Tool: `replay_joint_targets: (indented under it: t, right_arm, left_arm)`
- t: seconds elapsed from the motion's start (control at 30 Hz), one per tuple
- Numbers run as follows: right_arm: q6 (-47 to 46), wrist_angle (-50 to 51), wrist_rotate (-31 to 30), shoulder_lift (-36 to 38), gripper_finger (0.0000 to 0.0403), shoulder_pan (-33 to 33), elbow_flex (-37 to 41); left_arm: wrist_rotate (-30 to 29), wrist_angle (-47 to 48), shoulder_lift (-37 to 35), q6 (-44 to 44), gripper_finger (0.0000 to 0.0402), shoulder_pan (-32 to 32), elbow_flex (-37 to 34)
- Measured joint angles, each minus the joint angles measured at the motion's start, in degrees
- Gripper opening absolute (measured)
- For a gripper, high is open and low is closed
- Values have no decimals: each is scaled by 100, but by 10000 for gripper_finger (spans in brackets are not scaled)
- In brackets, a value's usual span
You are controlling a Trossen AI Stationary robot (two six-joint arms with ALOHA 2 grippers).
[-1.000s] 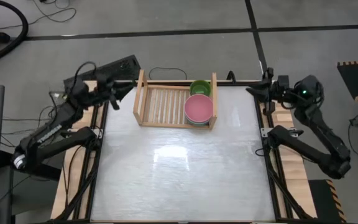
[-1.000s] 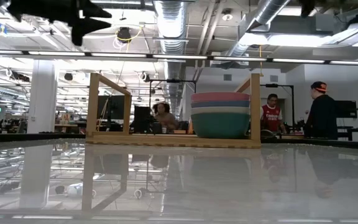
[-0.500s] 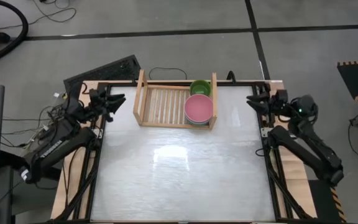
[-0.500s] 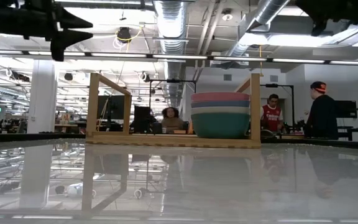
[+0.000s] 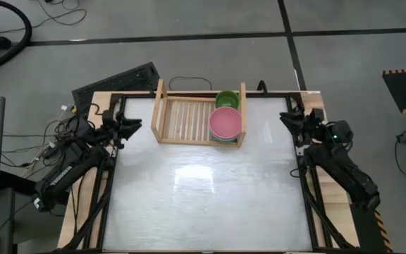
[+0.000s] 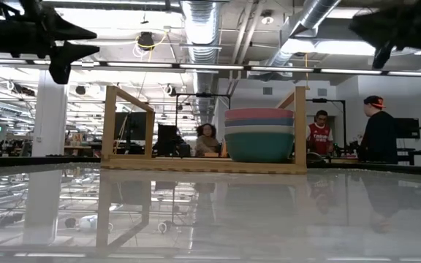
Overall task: Place and stack bowls onto a shelf
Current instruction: Return to Home Position
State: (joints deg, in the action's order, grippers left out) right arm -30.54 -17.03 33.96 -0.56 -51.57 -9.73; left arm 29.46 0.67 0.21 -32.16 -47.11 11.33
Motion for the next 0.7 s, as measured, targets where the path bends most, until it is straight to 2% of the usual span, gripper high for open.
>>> replay_joint_targets:
  t: [0.13,0.23,0.4,0.53,0.7]
  right_arm:
    - [-141,-203,-661,28,119,392,449]
    - [-141,-701,-1084,28,119,917,926]
    - [269,-138,-2018,-17,119,2172,920]
    - [755,-197,-2732,-22,119,3258,920]
    - [1364,-105,-3869,-22,119,4338,922]
  left_arm:
    - [478,216,-10,166,126,95,0]
    - [374,479,-7,300,126,264,-7]
    - [248,454,-11,371,126,731,-31]
    - [-47,401,-13,540,126,1253,-31]
    - [-861,424,-11,750,126,1947,-31]
